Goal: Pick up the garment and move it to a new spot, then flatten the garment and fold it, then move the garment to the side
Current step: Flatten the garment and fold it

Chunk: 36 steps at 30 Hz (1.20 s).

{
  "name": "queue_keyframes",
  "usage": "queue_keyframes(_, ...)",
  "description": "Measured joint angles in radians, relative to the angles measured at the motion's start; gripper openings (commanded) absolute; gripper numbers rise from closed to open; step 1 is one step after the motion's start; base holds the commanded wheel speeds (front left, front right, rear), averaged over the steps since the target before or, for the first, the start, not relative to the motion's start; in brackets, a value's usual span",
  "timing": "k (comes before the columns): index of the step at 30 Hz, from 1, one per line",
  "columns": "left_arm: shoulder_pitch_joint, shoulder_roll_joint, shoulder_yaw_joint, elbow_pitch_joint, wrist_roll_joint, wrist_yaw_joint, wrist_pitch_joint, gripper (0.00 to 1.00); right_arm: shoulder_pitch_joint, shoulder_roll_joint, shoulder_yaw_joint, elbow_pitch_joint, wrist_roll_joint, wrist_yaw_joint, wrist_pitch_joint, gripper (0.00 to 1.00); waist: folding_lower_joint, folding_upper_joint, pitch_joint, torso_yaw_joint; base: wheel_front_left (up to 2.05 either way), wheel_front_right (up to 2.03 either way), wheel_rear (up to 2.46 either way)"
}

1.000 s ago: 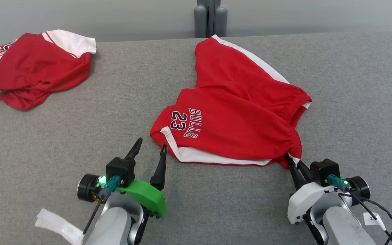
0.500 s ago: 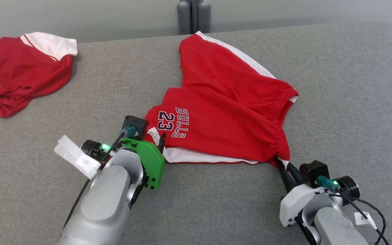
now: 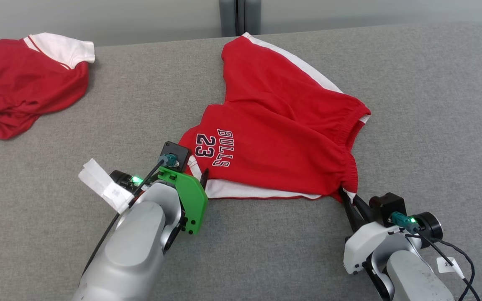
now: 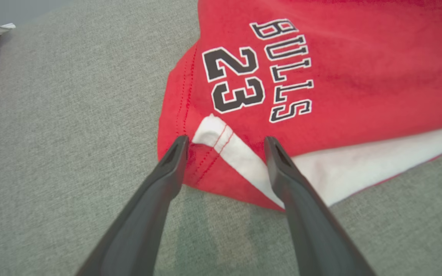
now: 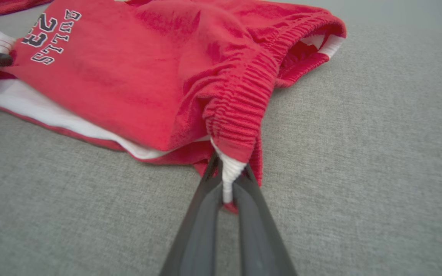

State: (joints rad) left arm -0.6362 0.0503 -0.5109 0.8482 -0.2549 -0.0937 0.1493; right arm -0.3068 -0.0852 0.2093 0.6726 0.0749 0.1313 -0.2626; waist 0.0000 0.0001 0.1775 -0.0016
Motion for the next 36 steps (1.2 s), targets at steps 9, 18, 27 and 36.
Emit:
queue_keyframes(9,-0.034,0.0,-0.017,0.037,-0.01,0.019,-0.003,0.69,-0.007,0.002,0.015,-0.005,0.002,0.0,0.0,0.0,0.0,0.0,0.01,-0.007,0.0,0.0,0.0)
queue_keyframes(18,-0.051,-0.001,-0.02,0.068,-0.042,0.034,-0.047,0.0,-0.008,0.0,0.011,-0.014,0.011,0.0,0.0,0.0,0.0,0.0,0.003,-0.008,0.0,0.0,0.0)
queue_keyframes(27,0.009,0.013,0.044,-0.039,-0.107,0.048,-0.186,0.0,0.001,-0.005,-0.032,-0.113,0.042,0.0,0.0,0.0,0.0,0.0,-0.019,0.004,0.0,0.0,0.0)
queue_keyframes(36,0.12,0.021,0.144,-0.313,-0.207,0.083,-0.314,0.0,0.039,-0.069,-0.075,-0.425,0.095,0.0,0.0,0.0,0.0,0.0,-0.09,-0.002,0.0,0.0,0.0)
